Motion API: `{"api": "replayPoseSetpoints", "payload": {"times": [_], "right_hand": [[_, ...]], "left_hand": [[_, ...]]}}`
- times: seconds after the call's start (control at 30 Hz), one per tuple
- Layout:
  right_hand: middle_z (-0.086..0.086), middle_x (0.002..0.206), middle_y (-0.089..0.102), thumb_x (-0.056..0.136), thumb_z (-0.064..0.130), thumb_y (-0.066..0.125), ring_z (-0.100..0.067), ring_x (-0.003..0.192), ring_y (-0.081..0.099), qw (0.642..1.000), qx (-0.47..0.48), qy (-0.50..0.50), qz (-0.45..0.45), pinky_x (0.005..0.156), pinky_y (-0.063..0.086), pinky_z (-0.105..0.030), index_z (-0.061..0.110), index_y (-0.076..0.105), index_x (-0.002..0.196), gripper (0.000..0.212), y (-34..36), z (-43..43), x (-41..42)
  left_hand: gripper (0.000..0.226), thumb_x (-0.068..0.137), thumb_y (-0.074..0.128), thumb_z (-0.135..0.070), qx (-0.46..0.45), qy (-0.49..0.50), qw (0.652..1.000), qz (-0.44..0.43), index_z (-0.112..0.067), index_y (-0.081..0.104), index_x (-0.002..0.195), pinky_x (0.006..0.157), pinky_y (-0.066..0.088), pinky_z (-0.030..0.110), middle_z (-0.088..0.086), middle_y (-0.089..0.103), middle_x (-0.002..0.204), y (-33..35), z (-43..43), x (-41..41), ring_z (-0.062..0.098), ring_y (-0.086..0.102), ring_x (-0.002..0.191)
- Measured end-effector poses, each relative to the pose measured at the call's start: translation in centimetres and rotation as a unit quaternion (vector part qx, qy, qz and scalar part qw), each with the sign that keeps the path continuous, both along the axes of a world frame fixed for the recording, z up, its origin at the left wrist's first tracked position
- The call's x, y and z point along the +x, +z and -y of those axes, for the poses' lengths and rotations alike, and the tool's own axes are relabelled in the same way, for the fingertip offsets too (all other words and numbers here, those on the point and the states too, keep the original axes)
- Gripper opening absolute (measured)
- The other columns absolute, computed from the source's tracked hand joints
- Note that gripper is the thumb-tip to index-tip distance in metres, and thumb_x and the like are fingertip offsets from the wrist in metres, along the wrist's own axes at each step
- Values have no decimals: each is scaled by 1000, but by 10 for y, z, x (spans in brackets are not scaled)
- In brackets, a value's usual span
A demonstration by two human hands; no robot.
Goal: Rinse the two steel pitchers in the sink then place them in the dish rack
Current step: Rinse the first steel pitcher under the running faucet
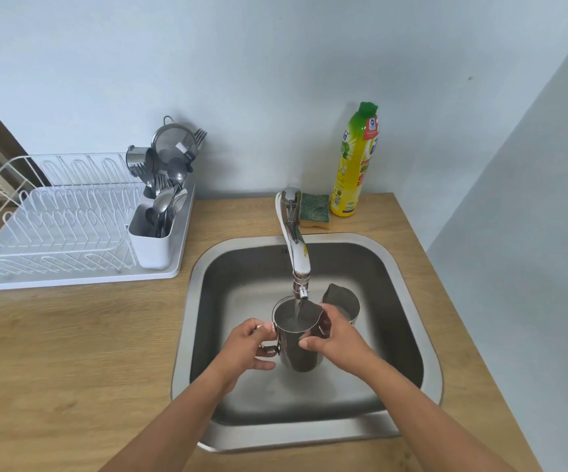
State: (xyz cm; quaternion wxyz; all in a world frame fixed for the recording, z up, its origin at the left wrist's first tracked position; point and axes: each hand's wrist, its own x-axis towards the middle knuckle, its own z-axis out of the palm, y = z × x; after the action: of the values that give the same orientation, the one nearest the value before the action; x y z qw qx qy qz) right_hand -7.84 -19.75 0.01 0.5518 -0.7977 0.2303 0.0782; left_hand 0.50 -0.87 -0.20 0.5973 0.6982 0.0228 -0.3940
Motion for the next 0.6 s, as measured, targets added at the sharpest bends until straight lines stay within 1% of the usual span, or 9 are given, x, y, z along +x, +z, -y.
{"api": "replayPoseSetpoints", "payload": {"times": [0.07, 0.13, 0.2, 0.27, 0.33, 0.43, 0.5, 0.53, 0.6], "right_hand": [[7, 119, 64, 74, 23, 81, -12, 112, 60, 1000, 7, 3, -3, 100, 46, -29, 26, 47, 129, 64, -2, -2, -1], [8, 116, 66, 69, 34, 81, -11, 110, 62, 1000, 14, -2, -5, 101, 47, -32, 27, 49, 126, 66, -5, -4, -3], [9, 111, 69, 60, 48, 80, -10, 107, 65, 1000, 23, -11, -8, 101, 49, -37, 28, 53, 121, 69, -7, -4, -2], [9, 108, 71, 59, 56, 78, -9, 104, 66, 999, 27, -14, -12, 98, 51, -37, 28, 57, 116, 67, -11, -3, -1], [8, 103, 70, 66, 57, 77, -12, 99, 67, 999, 33, -19, -17, 89, 55, -33, 25, 59, 110, 57, -9, -2, 0], [4, 92, 67, 83, 44, 73, -11, 82, 65, 997, 71, -22, -30, 62, 53, -21, 17, 58, 101, 36, -4, -1, 2], [1, 91, 66, 84, 49, 69, -12, 77, 63, 996, 74, -19, -44, 60, 54, -26, 18, 57, 100, 37, -4, 0, 5], [-1, 92, 68, 81, 56, 68, -16, 78, 65, 996, 69, -18, -50, 64, 56, -34, 18, 57, 100, 43, -4, 0, 6], [-5, 98, 72, 76, 66, 64, -24, 87, 70, 996, 64, -23, -62, 70, 60, -42, 19, 59, 106, 56, -5, 0, 9]], "left_hand": [[21, 99, 53, -29, 8, -4, 1000, 11, -9, 59, 95, 70, 62, 45, 13, 67, 107, 0, -4, 0, 27, 66, 79], [24, 98, 54, -31, 23, -4, 999, 31, -8, 60, 98, 67, 61, 44, 12, 71, 103, 1, -5, 0, 27, 68, 78], [26, 97, 55, -31, 40, 1, 998, 50, -6, 59, 101, 59, 59, 40, 11, 74, 94, 4, -4, 1, 26, 68, 72], [23, 98, 54, -30, 51, 5, 997, 62, -8, 59, 103, 51, 56, 34, 9, 74, 85, 8, -5, 2, 26, 66, 66], [20, 99, 50, -29, 56, -1, 996, 70, -13, 60, 107, 47, 53, 30, 13, 74, 86, 10, -6, 3, 27, 65, 63], [20, 101, 46, -29, 57, -9, 996, 72, -20, 61, 110, 44, 51, 29, 18, 74, 90, 10, -6, 4, 24, 65, 56], [21, 101, 45, -30, 63, -8, 996, 68, -21, 61, 111, 44, 50, 28, 19, 74, 88, 8, -5, 6, 23, 64, 53], [22, 101, 46, -31, 63, -6, 996, 63, -20, 61, 111, 43, 50, 28, 19, 74, 87, 7, -5, 7, 23, 64, 52], [24, 100, 47, -31, 63, -1, 997, 53, -17, 60, 113, 42, 49, 27, 20, 74, 84, 7, -3, 9, 24, 63, 49]]}}
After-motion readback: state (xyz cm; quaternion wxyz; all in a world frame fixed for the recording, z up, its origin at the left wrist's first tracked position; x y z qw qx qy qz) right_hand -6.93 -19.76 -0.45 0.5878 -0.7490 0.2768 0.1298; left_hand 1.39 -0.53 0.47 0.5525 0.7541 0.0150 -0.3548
